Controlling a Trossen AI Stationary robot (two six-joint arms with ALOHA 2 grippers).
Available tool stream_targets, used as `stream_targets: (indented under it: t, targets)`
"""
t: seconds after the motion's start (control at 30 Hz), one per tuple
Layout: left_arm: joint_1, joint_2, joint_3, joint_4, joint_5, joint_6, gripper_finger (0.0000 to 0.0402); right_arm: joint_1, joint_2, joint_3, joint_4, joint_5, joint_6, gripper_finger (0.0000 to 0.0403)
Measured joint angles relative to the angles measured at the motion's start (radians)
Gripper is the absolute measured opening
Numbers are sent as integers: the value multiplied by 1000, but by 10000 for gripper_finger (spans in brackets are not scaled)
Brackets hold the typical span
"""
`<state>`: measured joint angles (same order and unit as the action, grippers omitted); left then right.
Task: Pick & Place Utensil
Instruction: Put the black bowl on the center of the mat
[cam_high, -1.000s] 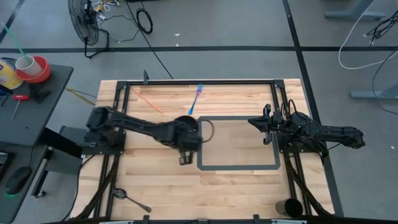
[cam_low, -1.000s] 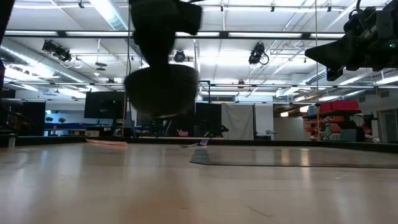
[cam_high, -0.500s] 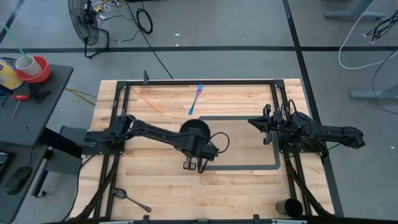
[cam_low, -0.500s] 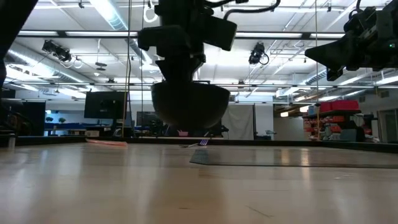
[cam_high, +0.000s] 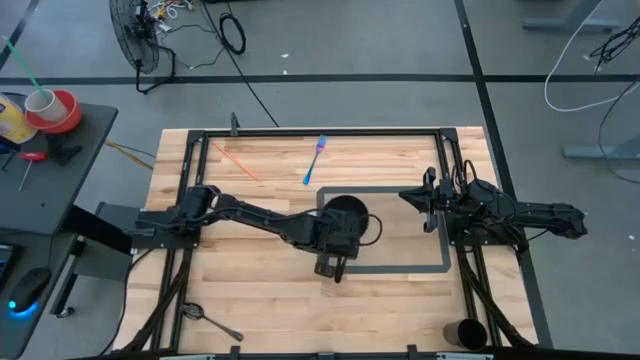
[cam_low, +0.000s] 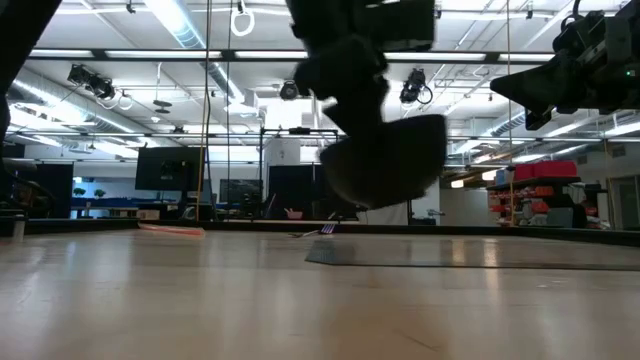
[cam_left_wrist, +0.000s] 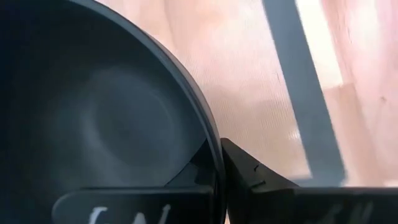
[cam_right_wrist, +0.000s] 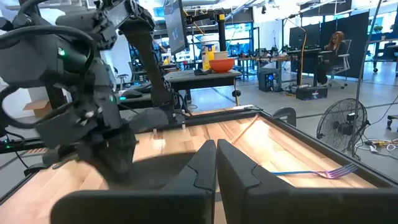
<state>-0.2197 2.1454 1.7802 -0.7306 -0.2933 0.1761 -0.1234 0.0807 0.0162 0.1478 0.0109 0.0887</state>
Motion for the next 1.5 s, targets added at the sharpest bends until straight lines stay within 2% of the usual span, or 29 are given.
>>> stream_targets:
  t: [0.07,0.17,0.33,0.5,0.73,1.17,1.3,1.5]
  targets:
    - [8,2,-3,50,16,117,11,0,0,0,0,0,0,18]
    - [19,1,6,162,95,251,12,0,0,0,0,0,0,18]
    - [29,13,31,131,164,307,12,0,0,0,0,0,0,18]
    - [61,51,28,128,164,338,12,0,0,0,0,-1,0,18]
    - [72,62,27,28,100,306,12,0,2,0,0,0,0,18]
    - [57,75,28,-47,119,228,15,0,2,0,1,7,0,18]
    - [51,75,29,-26,107,227,36,0,2,0,1,7,0,18]
    - [47,75,29,-17,120,221,93,0,2,0,1,7,0,18]
